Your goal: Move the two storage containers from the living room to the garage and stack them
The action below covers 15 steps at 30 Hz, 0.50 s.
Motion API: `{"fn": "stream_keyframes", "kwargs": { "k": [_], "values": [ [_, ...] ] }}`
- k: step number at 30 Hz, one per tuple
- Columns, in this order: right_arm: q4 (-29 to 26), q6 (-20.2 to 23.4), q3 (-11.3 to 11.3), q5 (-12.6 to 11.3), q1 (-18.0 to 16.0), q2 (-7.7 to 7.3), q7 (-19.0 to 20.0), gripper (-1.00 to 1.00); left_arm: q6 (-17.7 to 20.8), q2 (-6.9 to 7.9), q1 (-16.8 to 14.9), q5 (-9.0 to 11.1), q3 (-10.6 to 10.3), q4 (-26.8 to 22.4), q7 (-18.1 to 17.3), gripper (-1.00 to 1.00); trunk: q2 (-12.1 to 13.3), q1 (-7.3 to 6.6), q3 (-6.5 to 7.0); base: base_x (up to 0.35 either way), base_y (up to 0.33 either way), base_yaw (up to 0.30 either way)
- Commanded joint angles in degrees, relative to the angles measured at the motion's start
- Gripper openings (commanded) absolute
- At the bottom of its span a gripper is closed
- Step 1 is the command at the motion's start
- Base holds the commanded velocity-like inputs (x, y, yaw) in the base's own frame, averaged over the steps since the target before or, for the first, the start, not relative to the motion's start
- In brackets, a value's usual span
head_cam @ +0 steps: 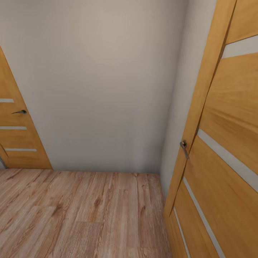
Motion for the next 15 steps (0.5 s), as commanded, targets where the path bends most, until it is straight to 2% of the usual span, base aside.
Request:
{"fn": "stream_keyframes", "kwargs": {
  "k": [1,9,15],
  "values": [
    [0.3,-0.4,-0.4,0.6,-0.1,-0.03,0.1,1.0,-0.4,0.03,-0.1,0.1,0.3,0.3,0.1,1.0,-0.1,0.04,-0.13,0.001,0.0,0.0],
    [0.3,-0.4,-0.4,0.5,-0.1,-0.03,0.1,1.0,-0.4,0.07,-0.1,0.1,0.3,0.3,0.1,1.0,-0.1,0.04,-0.13,0.0,0.001,0.0],
    [0.3,-0.4,-0.4,0.6,-0.1,-0.03,0.1,1.0,-0.4,0.07,-0.1,0.1,0.3,0.3,0.1,1.0,-0.1,0.04,-0.13,0.0,0.11,0.0]
  ]
}}
